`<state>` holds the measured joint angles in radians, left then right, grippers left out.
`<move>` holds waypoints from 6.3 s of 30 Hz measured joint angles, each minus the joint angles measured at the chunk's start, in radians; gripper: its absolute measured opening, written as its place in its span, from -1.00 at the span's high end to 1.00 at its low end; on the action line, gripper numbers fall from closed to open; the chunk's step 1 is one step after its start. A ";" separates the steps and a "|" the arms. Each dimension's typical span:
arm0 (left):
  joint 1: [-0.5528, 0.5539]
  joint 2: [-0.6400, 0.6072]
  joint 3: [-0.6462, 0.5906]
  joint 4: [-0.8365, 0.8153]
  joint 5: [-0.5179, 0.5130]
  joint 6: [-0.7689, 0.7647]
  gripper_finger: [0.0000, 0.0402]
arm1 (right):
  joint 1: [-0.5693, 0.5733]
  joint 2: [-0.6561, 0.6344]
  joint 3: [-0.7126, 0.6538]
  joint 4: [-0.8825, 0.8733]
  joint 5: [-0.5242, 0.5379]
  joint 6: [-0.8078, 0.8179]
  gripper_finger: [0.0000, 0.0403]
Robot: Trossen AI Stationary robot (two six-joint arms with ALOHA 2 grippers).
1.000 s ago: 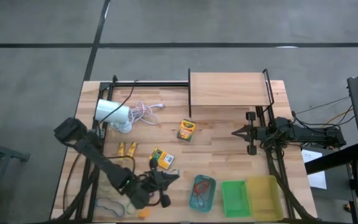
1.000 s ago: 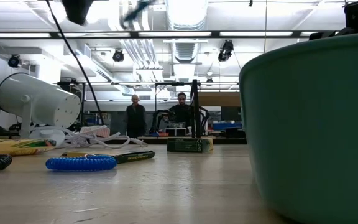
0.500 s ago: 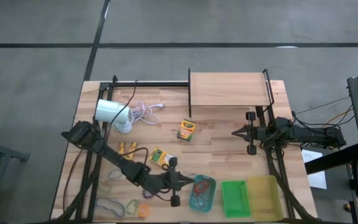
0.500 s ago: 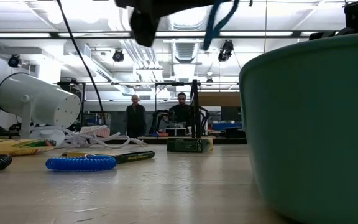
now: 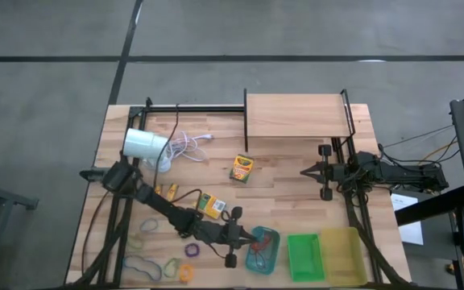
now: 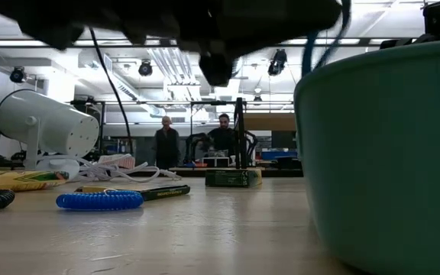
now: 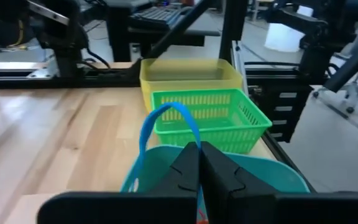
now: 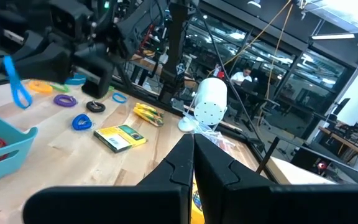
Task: Pick & Place Office Desk Supplies
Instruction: Put the blue rubber band into the blue bin
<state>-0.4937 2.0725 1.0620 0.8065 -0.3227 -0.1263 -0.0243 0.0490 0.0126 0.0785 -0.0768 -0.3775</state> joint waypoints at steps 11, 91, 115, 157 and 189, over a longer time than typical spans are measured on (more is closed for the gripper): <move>0.006 0.148 0.089 0.065 0.096 0.000 0.97 | 0.000 0.000 0.000 0.000 -0.001 0.000 0.96; -0.043 -0.090 0.286 -1.069 -0.149 -0.606 -0.14 | 0.000 -0.001 0.000 0.000 0.000 0.000 0.96; -0.226 -0.200 0.286 -1.822 -0.088 -1.567 -0.13 | 0.000 -0.001 0.000 0.000 0.000 0.000 0.96; -0.369 -0.713 -0.502 -1.410 0.380 -1.854 0.18 | 0.000 -0.001 0.000 0.000 0.000 0.000 0.96; -0.369 -0.708 -0.479 -1.495 0.361 -1.792 0.41 | 0.000 0.000 0.000 0.000 0.000 0.000 0.96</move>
<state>-0.8623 1.3647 0.5827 -0.6884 0.0379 -1.9182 -0.0243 0.0486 0.0125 0.0788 -0.0769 -0.3774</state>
